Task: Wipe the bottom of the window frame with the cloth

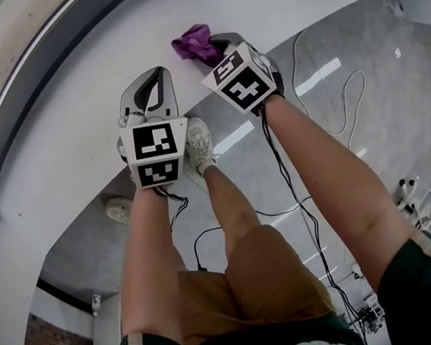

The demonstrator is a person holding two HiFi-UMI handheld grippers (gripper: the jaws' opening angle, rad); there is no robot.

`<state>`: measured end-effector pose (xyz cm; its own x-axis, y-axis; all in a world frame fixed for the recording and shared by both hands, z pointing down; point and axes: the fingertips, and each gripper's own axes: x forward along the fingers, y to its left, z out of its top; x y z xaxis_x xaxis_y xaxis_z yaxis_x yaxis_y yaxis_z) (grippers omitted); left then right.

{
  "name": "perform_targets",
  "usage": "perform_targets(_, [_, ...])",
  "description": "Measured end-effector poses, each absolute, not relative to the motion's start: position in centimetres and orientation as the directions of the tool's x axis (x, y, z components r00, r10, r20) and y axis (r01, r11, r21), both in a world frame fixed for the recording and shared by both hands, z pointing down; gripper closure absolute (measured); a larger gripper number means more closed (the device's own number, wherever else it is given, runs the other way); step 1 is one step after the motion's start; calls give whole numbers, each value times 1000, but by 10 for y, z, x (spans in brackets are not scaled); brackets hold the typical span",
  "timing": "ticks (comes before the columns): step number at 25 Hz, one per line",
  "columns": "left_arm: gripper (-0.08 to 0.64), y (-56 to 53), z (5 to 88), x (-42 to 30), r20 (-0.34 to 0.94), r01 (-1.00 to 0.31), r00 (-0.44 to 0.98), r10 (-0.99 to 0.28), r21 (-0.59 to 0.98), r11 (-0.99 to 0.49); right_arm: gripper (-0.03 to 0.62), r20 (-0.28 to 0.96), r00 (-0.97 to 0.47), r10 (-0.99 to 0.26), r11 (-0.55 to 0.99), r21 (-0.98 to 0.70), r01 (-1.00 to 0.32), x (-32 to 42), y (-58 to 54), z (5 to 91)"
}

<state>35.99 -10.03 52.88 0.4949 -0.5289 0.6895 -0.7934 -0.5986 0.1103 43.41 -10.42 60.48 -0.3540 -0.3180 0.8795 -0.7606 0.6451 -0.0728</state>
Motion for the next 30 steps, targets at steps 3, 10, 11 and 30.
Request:
perform_targets(3, [551,-96,530,356,689,-790,498,-527,110,-604,431,888,-332,-319,609,-76,-789,433,-105,607])
perform_targets(10, [551,-93,530,335,680,-791,504,-532,117,-600,431,896,-267,-355,534,-40,-844,433,-104,607])
perform_targets(11, [551,-92,530,329,681,-793,501,-533,116,-597,431,897,-259,-359,531,-32,-847,431,-104,606])
perform_targets(30, [551,-69,506,231,692,-824,435,-576,48,-564,431,896,-212,-389,524,26,-851,338,-83,606])
